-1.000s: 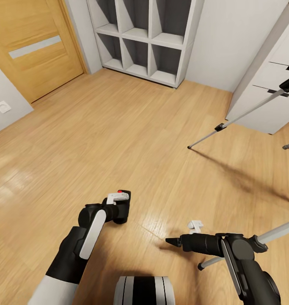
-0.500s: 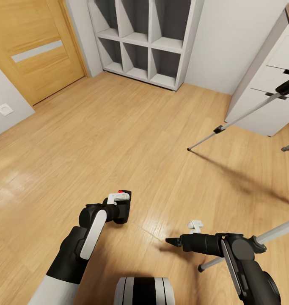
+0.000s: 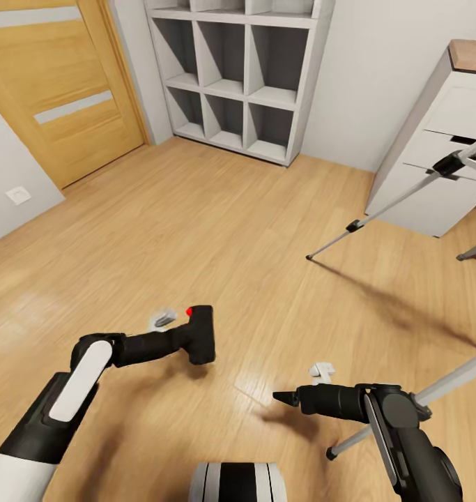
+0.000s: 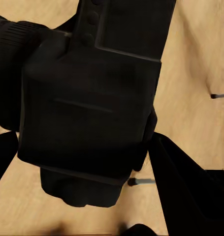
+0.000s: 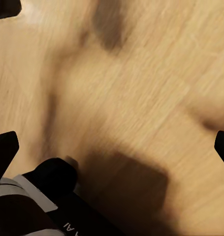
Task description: Attach the digital camera to the camera tripod in the bedroom.
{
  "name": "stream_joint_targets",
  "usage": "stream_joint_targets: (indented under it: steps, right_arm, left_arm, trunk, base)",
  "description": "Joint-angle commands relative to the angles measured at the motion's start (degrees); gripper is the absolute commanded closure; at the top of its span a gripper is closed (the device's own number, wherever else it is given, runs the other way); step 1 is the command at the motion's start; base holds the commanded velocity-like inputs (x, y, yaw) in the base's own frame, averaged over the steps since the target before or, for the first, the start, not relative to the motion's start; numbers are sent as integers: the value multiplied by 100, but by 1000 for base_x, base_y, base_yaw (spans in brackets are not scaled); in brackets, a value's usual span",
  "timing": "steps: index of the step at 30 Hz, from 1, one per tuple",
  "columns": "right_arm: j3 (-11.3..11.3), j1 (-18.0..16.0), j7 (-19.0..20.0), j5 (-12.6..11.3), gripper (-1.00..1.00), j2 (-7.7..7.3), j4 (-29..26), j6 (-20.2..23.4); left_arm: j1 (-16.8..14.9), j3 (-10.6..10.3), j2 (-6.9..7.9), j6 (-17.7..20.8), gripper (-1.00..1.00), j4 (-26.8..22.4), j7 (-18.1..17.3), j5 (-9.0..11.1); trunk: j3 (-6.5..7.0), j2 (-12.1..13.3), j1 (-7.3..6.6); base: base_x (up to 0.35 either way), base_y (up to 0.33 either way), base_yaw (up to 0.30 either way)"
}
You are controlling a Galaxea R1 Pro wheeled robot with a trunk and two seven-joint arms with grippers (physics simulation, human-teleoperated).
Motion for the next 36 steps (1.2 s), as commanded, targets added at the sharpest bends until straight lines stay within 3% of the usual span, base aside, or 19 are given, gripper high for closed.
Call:
stream_joint_targets:
  steps: [1,4,7,20,36]
  right_arm:
    - [-5,-3,60,63,-100,1,-5,20]
    - [0,-3,60,63,-100,1,-5,20]
    - [2,-3,60,61,-100,-2,-3,20]
    - [4,-3,64,62,-100,-7,-5,20]
    - [9,-3,73,59,-100,-7,-21,20]
  left_arm:
    - [-2,-6,123,0,100,-2,-112,185]
    - [0,-6,394,-54,100,4,-475,517]
    - [-1,-8,545,-95,100,4,-814,699]
    - [-4,-20,571,-97,100,-44,-943,811]
    - [-5,-33,543,-129,100,-42,-919,757]
  trunk:
    - [19,0,-3]
    - [85,4,-11]
    - [152,8,-18]
    - [440,26,-52]
    - [794,47,-93]
  base:
    - [0,0,0]
    - [0,0,0]
    - [0,0,0]
    - [0,0,0]
    - [0,0,0]
